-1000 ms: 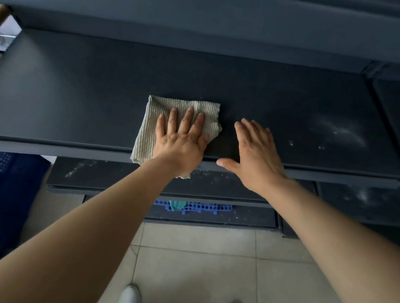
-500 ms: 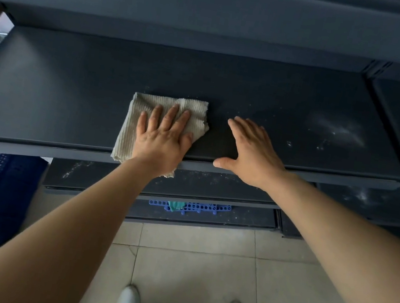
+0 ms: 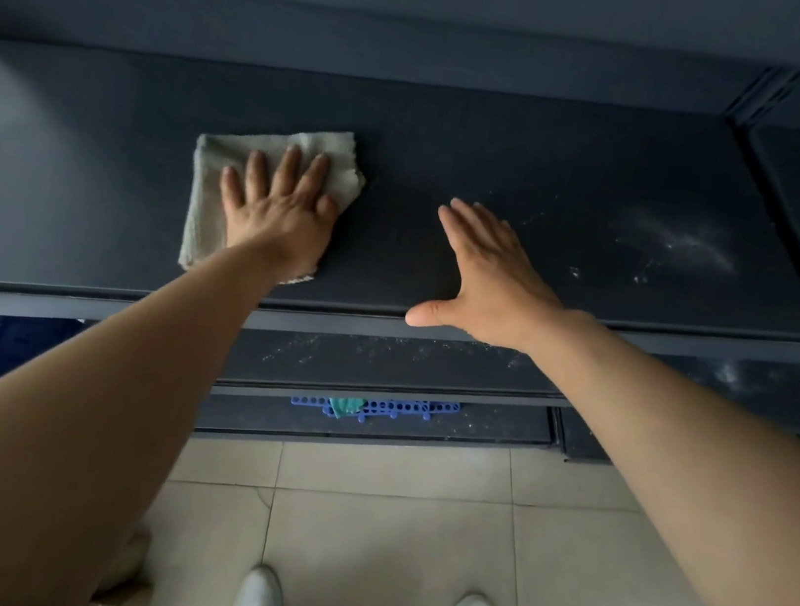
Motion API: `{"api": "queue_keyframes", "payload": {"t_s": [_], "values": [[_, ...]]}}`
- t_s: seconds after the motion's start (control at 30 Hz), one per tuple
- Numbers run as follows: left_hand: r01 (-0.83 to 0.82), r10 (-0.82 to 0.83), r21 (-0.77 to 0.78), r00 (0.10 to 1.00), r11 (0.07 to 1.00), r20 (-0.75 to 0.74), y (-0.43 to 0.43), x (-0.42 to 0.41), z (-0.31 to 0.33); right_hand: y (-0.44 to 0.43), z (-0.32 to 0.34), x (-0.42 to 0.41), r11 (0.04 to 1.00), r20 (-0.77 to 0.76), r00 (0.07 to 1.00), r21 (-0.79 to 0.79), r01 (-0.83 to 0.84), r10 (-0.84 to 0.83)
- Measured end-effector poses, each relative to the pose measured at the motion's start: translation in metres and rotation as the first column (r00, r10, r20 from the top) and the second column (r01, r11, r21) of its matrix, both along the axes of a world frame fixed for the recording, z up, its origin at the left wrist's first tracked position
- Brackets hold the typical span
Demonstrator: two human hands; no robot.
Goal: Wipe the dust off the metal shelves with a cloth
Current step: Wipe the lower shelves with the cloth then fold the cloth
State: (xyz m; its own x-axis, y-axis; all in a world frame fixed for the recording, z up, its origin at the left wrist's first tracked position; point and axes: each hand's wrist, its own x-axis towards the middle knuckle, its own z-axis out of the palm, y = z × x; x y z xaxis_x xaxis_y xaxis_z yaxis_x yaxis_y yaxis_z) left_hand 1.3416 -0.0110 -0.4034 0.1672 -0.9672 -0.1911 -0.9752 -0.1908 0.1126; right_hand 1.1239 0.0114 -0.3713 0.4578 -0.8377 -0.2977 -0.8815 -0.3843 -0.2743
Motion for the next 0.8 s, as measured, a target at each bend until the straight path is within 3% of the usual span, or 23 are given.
{"api": "queue_keyframes", "payload": {"t_s": [0.33,0.8], "values": [[0.21,-0.211,-0.021,0.976,0.978,-0.057,-0.008,-0.103,0.0,0.006,-0.001,-0.044,0.992,-0.015,0.995,-0.084,0.098,-0.1],[0.264,-0.266,-0.028,0.958,0.964,-0.108,0.014,-0.181,0.004,0.012,0.007,-0.127,0.98,-0.09,0.979,-0.093,0.173,-0.182]]}}
